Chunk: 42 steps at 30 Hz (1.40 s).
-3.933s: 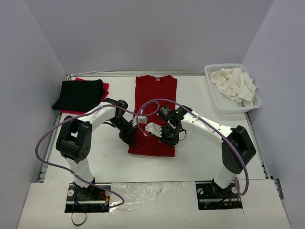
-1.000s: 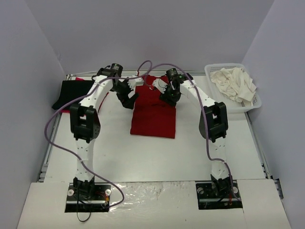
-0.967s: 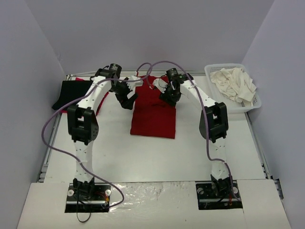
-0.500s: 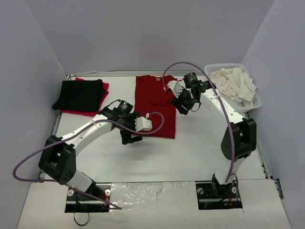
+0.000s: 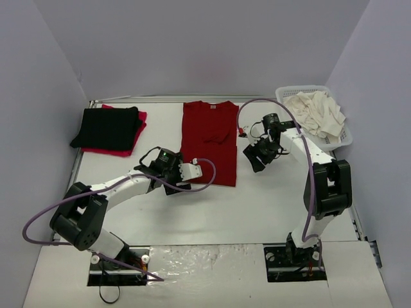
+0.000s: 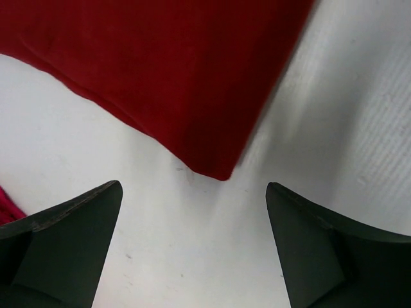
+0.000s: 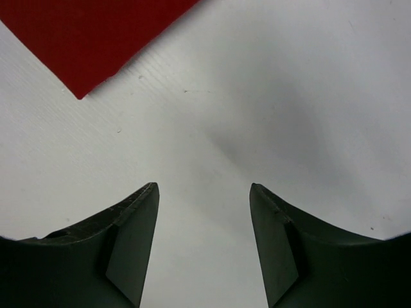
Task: Fold and stack the t-shirts
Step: Grab one side of the 2/3 rectangular tshirt with both arms
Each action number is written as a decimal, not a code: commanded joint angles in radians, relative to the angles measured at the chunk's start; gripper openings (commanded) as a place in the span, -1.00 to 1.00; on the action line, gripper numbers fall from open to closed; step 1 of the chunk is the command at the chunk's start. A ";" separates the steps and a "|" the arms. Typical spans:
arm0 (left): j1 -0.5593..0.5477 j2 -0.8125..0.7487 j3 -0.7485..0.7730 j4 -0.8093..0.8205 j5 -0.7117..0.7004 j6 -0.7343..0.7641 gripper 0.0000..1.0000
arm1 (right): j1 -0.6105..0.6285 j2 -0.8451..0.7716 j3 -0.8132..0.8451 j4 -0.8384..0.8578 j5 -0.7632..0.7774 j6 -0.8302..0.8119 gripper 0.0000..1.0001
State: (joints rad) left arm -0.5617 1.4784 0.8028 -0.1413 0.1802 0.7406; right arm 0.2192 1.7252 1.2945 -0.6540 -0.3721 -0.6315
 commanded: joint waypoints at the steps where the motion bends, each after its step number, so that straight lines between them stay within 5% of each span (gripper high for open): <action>1: -0.004 -0.049 -0.013 0.164 -0.035 -0.017 0.89 | -0.024 -0.033 0.006 -0.021 -0.036 0.016 0.10; 24: -0.038 0.080 -0.007 0.194 -0.013 -0.030 0.97 | -0.043 0.047 0.042 -0.029 -0.033 0.026 0.11; 28: -0.043 0.111 0.016 0.163 -0.005 -0.041 0.56 | -0.043 0.045 0.037 -0.026 -0.033 0.023 0.10; 35: -0.040 0.169 0.073 0.074 0.021 -0.075 -0.71 | -0.043 0.039 0.034 -0.027 -0.030 0.026 0.08; 38: -0.041 0.158 0.099 0.022 0.042 -0.076 -0.95 | -0.043 0.034 0.029 -0.027 -0.028 0.026 0.08; 42: -0.041 0.128 0.128 -0.053 0.084 -0.072 -0.95 | -0.043 0.019 0.029 -0.029 -0.033 0.027 0.07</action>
State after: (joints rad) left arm -0.6010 1.6440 0.8841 -0.0856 0.2138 0.6788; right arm 0.1825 1.7699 1.3159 -0.6495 -0.3935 -0.6052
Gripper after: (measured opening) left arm 0.059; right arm 0.535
